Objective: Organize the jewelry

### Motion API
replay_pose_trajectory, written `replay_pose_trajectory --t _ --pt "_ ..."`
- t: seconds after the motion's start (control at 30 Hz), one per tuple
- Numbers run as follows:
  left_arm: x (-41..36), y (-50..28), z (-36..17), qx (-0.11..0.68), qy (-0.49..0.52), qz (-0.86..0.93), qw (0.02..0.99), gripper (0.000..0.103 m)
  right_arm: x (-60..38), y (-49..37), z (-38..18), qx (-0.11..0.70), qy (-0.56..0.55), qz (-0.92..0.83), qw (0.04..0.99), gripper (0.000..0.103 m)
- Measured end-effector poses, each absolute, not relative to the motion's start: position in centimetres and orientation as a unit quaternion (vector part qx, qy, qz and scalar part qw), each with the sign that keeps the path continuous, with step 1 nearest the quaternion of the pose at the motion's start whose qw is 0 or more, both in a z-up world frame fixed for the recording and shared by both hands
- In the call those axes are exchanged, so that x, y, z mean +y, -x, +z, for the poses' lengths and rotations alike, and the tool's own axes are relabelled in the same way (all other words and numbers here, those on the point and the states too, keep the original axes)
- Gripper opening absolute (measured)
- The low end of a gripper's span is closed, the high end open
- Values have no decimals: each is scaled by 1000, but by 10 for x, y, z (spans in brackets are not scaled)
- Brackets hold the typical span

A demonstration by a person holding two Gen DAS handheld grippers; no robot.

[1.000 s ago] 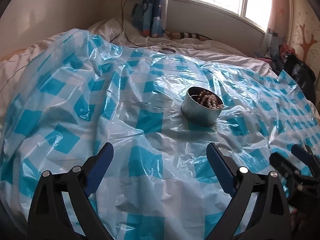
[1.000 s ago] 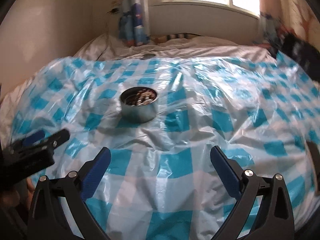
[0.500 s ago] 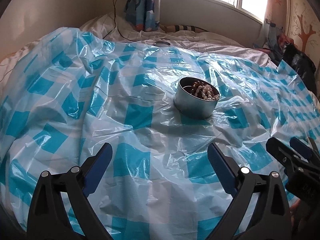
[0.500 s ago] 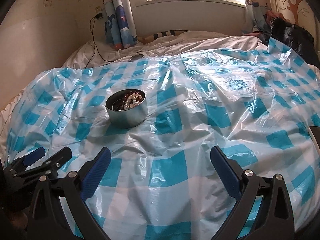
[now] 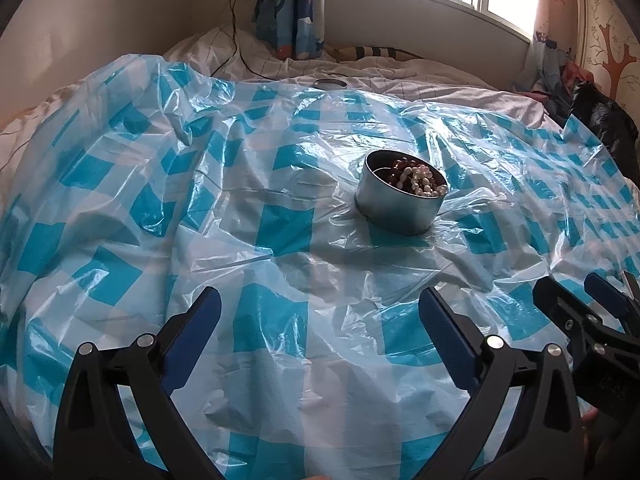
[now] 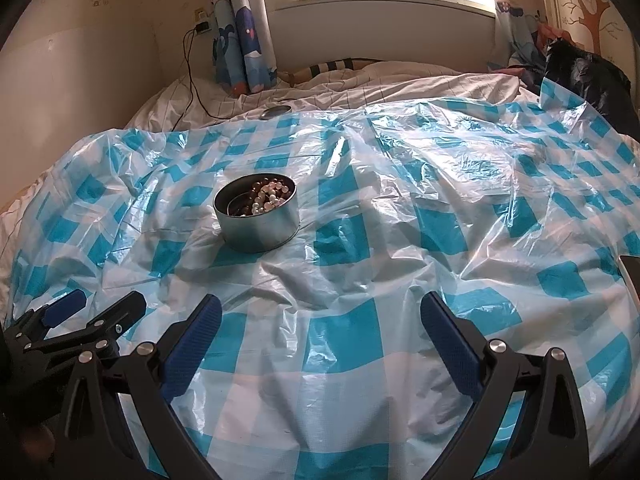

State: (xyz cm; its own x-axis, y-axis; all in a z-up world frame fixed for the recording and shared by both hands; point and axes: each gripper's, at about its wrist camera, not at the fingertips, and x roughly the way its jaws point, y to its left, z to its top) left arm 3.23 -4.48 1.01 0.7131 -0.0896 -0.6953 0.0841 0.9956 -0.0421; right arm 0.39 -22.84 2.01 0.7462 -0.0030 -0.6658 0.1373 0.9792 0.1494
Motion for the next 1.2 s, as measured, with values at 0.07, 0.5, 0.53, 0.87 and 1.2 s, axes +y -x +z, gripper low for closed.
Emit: replay_pose_trajectory --t 0.07,0.5,0.53,0.87,1.2 --pt "-46 -32 10 374 0 -45 926 95 -228 -4 20 354 -94 -38 930 95" --pt "-49 -30 14 364 -18 -41 931 95 -228 -4 20 354 -93 -38 930 95" --pt "-49 -30 14 363 -19 -40 931 95 -228 -4 20 354 -94 -38 930 95" --pt "-50 -29 16 357 -25 -40 933 95 -227 -4 20 354 -93 -38 930 95" --pt "-50 -29 19 356 -22 -42 933 95 -225 -5 19 354 -91 -38 930 95"
